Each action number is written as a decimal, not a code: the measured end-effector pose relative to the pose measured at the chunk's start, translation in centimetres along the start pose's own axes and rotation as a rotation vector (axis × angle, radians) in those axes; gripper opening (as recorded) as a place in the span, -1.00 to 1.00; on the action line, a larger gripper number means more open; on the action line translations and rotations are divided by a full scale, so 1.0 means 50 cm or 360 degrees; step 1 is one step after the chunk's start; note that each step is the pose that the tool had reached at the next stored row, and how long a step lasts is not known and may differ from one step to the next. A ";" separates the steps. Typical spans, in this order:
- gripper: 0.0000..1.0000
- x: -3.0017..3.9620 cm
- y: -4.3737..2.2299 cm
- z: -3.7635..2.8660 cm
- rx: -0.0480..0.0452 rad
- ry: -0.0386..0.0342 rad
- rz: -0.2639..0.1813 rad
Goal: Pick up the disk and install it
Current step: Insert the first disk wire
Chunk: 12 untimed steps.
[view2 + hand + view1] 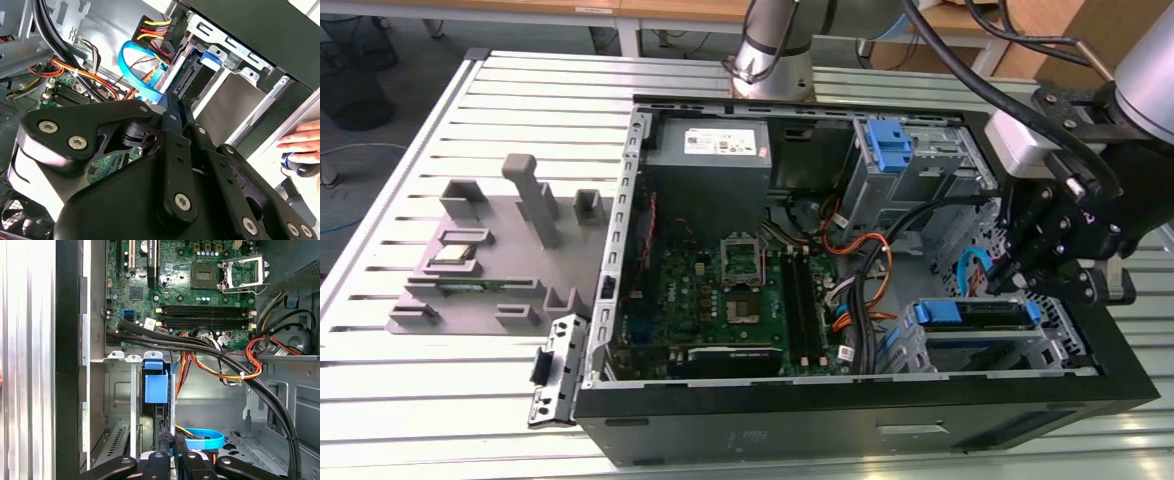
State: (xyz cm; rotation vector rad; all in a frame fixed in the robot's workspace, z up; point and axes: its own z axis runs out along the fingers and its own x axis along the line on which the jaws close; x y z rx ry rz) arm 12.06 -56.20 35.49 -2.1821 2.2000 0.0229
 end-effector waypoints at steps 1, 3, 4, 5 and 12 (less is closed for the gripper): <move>-0.68 0.000 0.000 0.000 0.0000 0.0000 0.0000; -0.68 0.001 0.000 0.000 0.0000 0.0000 0.0000; -0.68 0.002 0.000 0.000 0.0000 0.0000 0.0000; -0.68 0.002 0.000 0.000 0.0000 0.0000 0.0000; -0.68 0.007 0.000 0.000 0.0004 0.0000 -0.0001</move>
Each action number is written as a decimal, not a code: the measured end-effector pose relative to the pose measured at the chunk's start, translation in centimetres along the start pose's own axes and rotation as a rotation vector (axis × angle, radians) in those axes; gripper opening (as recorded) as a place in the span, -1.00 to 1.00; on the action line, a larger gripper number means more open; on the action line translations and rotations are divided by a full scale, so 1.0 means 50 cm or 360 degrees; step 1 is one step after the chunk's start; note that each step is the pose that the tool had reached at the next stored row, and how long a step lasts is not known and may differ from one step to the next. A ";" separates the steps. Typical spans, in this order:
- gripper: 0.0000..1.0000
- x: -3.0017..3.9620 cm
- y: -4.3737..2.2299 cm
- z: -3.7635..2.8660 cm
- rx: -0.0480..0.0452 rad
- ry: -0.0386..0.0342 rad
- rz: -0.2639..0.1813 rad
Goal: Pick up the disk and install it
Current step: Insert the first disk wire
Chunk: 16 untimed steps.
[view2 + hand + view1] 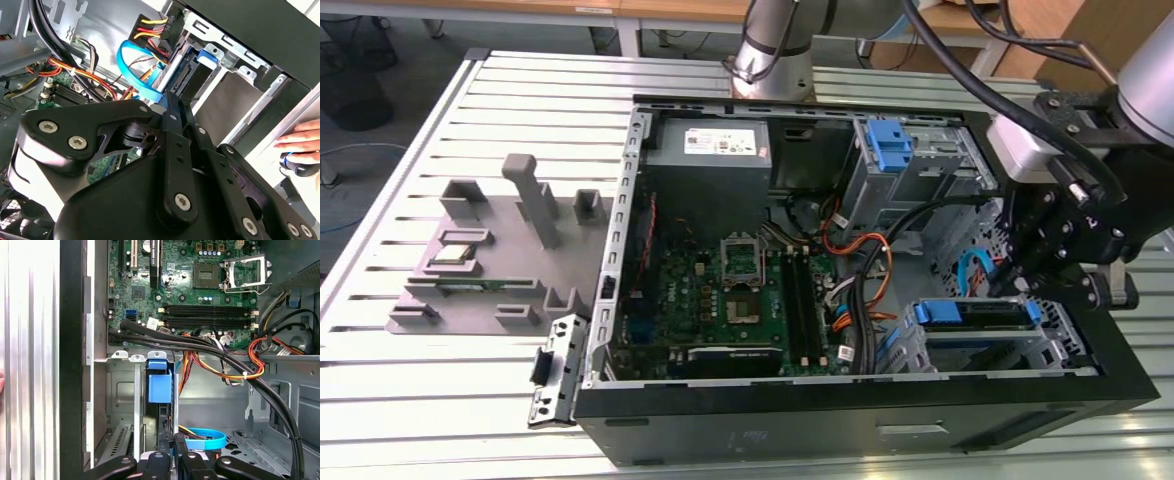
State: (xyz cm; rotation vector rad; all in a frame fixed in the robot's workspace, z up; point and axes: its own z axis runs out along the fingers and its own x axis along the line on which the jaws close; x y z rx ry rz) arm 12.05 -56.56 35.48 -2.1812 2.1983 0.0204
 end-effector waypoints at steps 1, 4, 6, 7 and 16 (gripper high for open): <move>-0.68 0.002 0.000 0.000 0.0003 0.0000 0.0000; -0.68 0.006 0.003 0.001 0.0014 -0.0001 -0.0002; -0.68 0.008 0.006 0.002 0.0021 -0.0002 -0.0005; -0.68 0.010 0.008 0.003 0.0024 -0.0002 -0.0007; -0.68 0.015 0.011 0.016 0.0030 -0.0002 -0.0031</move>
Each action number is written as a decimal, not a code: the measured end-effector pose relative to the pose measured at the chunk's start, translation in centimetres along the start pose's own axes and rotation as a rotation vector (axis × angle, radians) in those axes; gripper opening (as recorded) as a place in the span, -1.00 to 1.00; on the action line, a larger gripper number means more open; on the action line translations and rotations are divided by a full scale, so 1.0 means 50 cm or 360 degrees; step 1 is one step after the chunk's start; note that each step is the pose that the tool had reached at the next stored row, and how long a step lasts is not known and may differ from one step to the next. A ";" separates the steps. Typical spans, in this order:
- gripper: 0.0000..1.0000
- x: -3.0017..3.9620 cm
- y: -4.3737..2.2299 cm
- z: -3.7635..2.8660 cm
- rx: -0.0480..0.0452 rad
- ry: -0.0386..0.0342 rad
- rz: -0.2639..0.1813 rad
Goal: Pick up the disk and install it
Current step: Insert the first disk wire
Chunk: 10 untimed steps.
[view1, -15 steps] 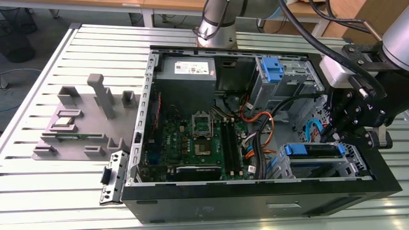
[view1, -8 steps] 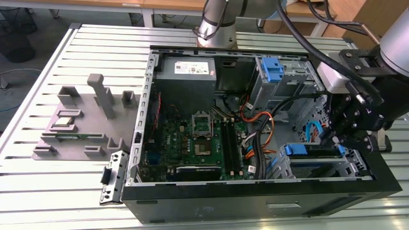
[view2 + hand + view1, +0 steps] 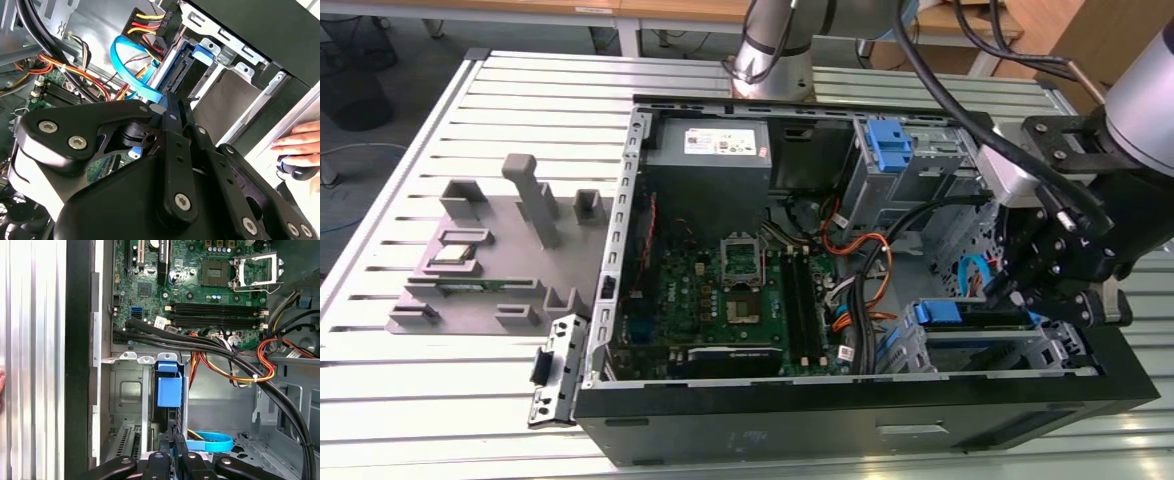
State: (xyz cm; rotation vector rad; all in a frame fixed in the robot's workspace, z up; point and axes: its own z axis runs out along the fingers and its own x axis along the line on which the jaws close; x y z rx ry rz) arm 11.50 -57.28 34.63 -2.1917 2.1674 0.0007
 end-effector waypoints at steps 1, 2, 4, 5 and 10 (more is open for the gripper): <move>-0.68 0.000 0.000 0.002 0.0001 0.0000 -0.0005; -0.68 0.000 0.000 0.003 0.0002 0.0000 -0.0010; -0.68 0.000 0.000 0.005 0.0003 -0.0001 -0.0020; -0.68 0.000 0.000 0.005 0.0002 -0.0001 -0.0021; -0.68 -0.006 0.000 0.006 0.0003 -0.0001 -0.0022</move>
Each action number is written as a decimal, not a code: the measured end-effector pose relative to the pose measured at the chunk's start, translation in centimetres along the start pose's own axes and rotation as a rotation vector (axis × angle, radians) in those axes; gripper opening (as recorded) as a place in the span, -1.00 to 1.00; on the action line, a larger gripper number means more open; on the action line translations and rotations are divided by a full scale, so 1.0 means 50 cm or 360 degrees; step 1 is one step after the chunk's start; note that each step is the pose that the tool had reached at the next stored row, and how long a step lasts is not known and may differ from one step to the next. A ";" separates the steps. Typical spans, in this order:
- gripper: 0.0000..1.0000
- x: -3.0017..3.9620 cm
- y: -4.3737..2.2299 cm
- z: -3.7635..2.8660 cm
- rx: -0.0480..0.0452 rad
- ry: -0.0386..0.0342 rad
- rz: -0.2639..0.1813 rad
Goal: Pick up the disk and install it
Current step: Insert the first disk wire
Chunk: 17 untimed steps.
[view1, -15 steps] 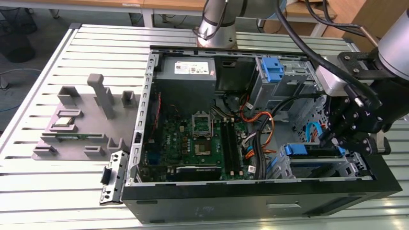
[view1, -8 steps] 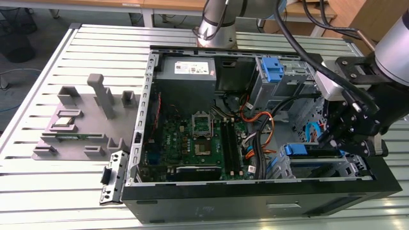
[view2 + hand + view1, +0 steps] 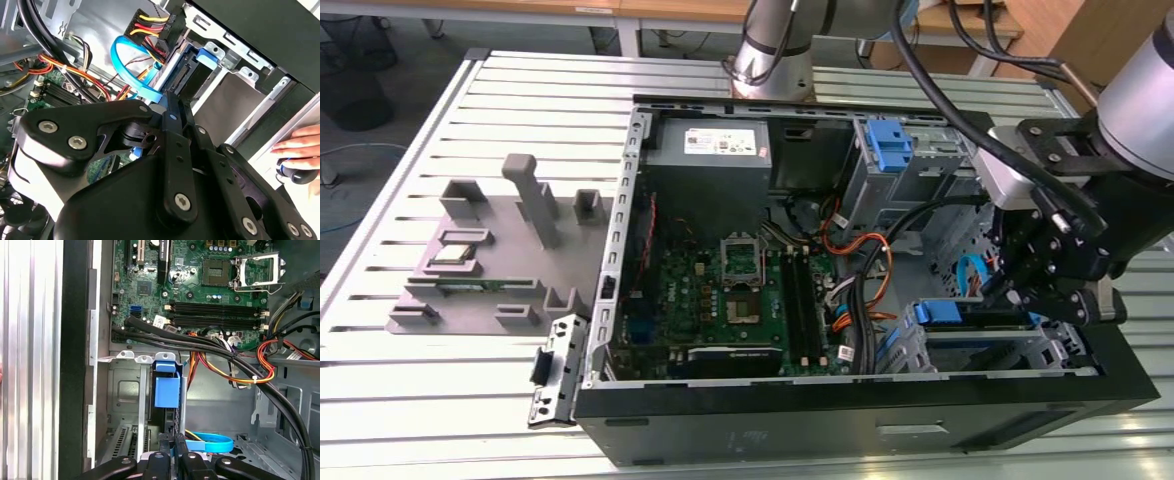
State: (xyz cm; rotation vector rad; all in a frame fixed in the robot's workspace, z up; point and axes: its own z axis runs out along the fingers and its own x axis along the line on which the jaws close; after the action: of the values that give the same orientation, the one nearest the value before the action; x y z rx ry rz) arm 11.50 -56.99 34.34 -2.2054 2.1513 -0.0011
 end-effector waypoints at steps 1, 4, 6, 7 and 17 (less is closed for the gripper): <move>-0.68 0.000 0.000 0.001 0.0000 0.0000 0.0000; -0.68 -0.001 0.000 0.004 0.0000 0.0000 0.0000; -0.68 -0.001 0.000 0.006 0.0000 0.0000 -0.0001; -0.68 -0.001 0.000 0.006 0.0000 0.0000 -0.0001; -0.68 -0.004 -0.001 0.011 0.0000 0.0000 -0.0003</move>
State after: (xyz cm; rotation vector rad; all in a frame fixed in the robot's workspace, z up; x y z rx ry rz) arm 11.59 -56.79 33.82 -2.2075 2.1488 -0.0013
